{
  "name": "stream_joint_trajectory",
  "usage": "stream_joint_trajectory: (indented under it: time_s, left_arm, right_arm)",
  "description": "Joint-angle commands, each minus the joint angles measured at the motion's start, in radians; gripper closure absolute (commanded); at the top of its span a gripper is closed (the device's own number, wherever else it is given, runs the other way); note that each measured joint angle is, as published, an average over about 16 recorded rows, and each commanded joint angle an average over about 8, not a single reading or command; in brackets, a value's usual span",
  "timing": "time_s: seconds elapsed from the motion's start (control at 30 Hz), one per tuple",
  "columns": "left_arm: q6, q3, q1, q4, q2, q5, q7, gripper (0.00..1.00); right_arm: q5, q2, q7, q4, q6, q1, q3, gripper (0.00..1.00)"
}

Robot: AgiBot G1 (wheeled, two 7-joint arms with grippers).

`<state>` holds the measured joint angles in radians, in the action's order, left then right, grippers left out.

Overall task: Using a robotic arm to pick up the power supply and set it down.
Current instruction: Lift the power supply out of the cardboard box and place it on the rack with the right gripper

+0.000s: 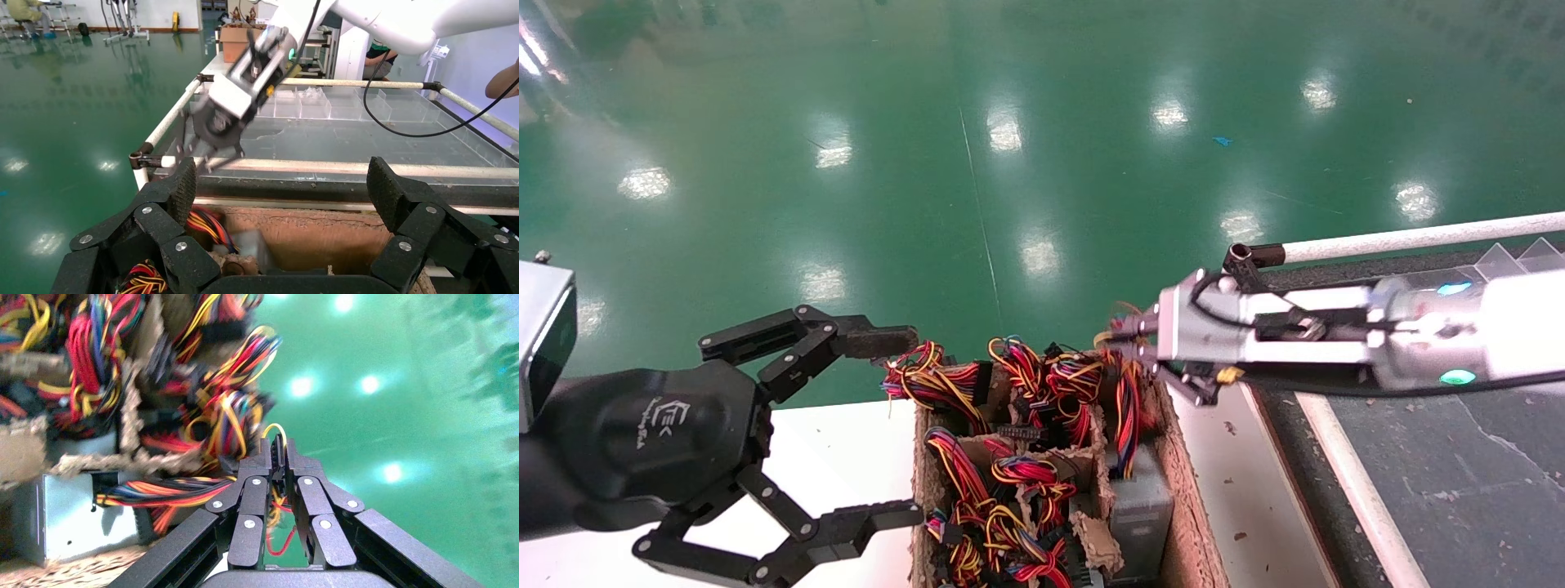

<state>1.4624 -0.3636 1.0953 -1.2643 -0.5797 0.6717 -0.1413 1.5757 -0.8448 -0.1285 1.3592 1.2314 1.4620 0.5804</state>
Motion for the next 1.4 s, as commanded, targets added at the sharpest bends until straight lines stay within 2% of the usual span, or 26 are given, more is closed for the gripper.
stream_joint_trajectory:
  time_s: [0.03, 0.23, 0.53, 0.67, 1.1, 1.4]
  left_arm:
    - [0.0, 0.0, 0.0, 0.0, 0.0, 0.0, 0.0, 0.0]
    - [0.0, 0.0, 0.0, 0.0, 0.0, 0.0, 0.0, 0.0]
    - [0.0, 0.0, 0.0, 0.0, 0.0, 0.0, 0.0, 0.0]
    - [0.0, 0.0, 0.0, 0.0, 0.0, 0.0, 0.0, 0.0]
    - [0.0, 0.0, 0.0, 0.0, 0.0, 0.0, 0.0, 0.0]
    - [0.0, 0.0, 0.0, 0.0, 0.0, 0.0, 0.0, 0.0]
  right_arm:
    - [-0.031, 0.013, 0.021, 0.003, 0.004, 0.005, -0.017, 1.0]
    - [-0.137, 0.05, 0.082, 0.005, 0.041, 0.027, -0.067, 1.0]
    - [-0.357, 0.111, 0.163, 0.001, 0.171, 0.077, -0.151, 1.0]
    - [-0.41, 0.138, 0.188, 0.0, 0.192, 0.092, -0.185, 1.0]
    - [-0.458, 0.215, 0.246, -0.003, 0.136, 0.084, -0.272, 1.0]
    - [-0.432, 0.3, 0.273, -0.007, 0.058, 0.046, -0.327, 1.0]
